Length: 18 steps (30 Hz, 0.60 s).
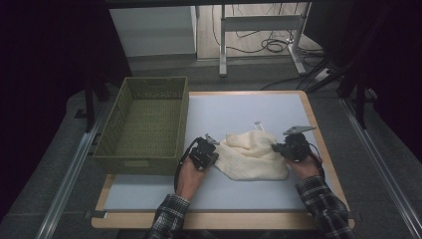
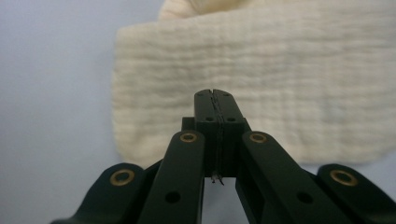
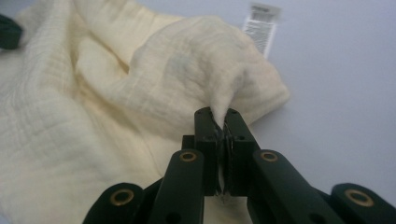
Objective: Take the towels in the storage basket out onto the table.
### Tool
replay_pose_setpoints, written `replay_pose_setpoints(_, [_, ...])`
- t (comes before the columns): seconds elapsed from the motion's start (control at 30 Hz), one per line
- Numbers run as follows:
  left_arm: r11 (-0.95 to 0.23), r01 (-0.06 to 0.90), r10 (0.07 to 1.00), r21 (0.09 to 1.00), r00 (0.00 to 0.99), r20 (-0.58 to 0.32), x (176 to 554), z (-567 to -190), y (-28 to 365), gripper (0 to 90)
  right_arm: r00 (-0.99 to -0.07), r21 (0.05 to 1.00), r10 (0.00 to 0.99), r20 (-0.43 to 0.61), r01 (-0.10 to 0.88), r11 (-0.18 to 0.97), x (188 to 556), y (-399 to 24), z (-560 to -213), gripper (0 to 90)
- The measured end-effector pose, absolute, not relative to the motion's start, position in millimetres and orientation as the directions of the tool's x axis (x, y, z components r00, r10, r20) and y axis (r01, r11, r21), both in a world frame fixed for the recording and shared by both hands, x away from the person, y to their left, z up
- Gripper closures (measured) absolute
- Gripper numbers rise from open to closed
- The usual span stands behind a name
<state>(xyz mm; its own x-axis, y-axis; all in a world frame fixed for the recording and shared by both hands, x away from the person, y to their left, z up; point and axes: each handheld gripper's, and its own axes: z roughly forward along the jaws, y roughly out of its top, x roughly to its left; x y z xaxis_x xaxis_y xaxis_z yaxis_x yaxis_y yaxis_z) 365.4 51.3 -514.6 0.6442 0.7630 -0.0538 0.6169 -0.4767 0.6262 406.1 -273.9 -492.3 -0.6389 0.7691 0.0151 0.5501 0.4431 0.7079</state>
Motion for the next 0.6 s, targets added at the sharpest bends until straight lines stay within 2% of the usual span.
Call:
replay_pose_setpoints(0.1, [-0.468, 0.609, 0.760, 0.640, 0.647, -0.059, 360.5, -514.3, 51.3, 86.8, -0.607, 0.693, 0.794, 0.014, 0.579, 0.430, 404.0, -291.4, -492.2, 85.1])
replay_pose_setpoints(0.23, [-0.443, 0.599, 0.777, 0.667, 0.628, -0.047, 365.3, -510.3, 50.3, 67.6, -0.591, 0.688, 0.806, 0.026, 0.596, 0.415, 401.1, -305.1, -492.6, 73.4])
replay_pose_setpoints(0.37, [-0.434, 0.590, 0.792, 0.681, 0.610, -0.024, 377.0, -509.0, 48.1, 52.3, -0.584, 0.711, 0.811, 0.008, 0.574, 0.407, 401.9, -309.5, -481.2, 63.3])
replay_pose_setpoints(0.43, [-0.428, 0.591, 0.802, 0.684, 0.597, -0.014, 383.4, -511.1, 47.8, 48.9, -0.579, 0.719, 0.815, 0.007, 0.570, 0.398, 405.1, -310.8, -475.9, 60.7])
replay_pose_setpoints(0.53, [-0.433, 0.614, 0.814, 0.660, 0.580, -0.005, 392.3, -519.7, 47.5, 48.9, -0.571, 0.729, 0.821, 0.011, 0.566, 0.384, 412.2, -311.1, -471.5, 59.1])
replay_pose_setpoints(0.6, [-0.439, 0.626, 0.810, 0.644, 0.587, -0.018, 394.4, -526.7, 48.0, 53.8, -0.565, 0.732, 0.825, 0.008, 0.566, 0.380, 418.2, -311.1, -471.1, 58.0])
